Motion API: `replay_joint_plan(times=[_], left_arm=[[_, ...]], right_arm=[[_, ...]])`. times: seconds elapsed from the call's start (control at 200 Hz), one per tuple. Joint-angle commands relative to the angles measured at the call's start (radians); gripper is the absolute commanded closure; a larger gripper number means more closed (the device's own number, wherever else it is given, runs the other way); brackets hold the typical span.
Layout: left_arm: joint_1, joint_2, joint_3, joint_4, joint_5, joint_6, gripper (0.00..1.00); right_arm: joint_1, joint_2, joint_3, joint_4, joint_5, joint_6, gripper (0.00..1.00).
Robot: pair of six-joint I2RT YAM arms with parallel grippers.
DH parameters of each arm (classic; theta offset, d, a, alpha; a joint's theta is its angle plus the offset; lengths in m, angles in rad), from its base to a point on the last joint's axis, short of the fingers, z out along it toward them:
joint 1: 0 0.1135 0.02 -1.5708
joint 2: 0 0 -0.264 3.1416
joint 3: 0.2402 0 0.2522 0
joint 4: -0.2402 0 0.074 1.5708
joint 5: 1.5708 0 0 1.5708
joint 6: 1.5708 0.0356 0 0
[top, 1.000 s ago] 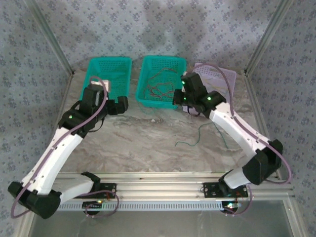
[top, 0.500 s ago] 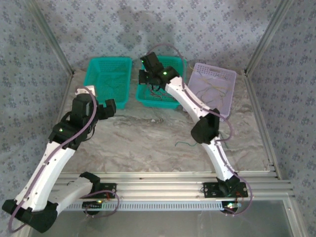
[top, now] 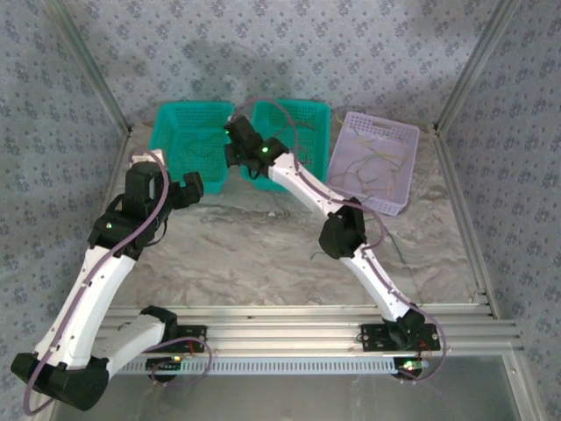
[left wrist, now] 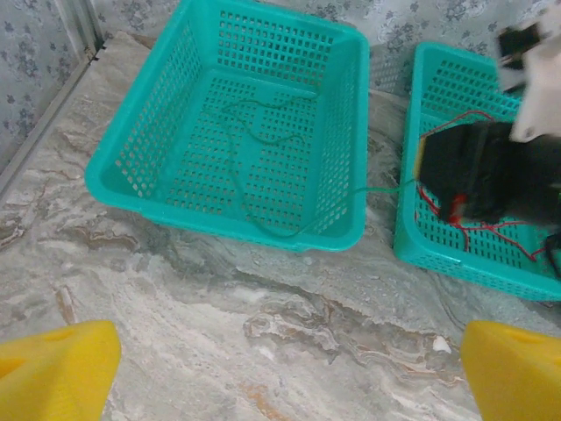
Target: Untangle the cables
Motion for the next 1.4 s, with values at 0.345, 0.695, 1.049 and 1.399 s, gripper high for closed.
replay_joint_plan(times=[0.345,0.695,1.049,1.399], left_arm=[[0.01,0.007,-0.003,0.025,0.046,-0.008,0.0],[0.011,0.051,0.004,0.011,0.092,-0.013,0.0],[0.082,0.095,0.034,-0.023,0.102,-0.027,0.0],[0.102,0.015,-0.031,0.082,0.25,-0.237,0.0]], right_arm=[[0.054,0.065,0.061,0.058,0.08,-0.112,1.0],[-0.019,-0.107,0.031,0.049,-0.284,0.165,1.0],[-0.043,-0.315,-0.138,-0.109,-0.48,0.146,1.0],[-0.009,-0.467,-0.439,0.058,-0.519,0.158,1.0]])
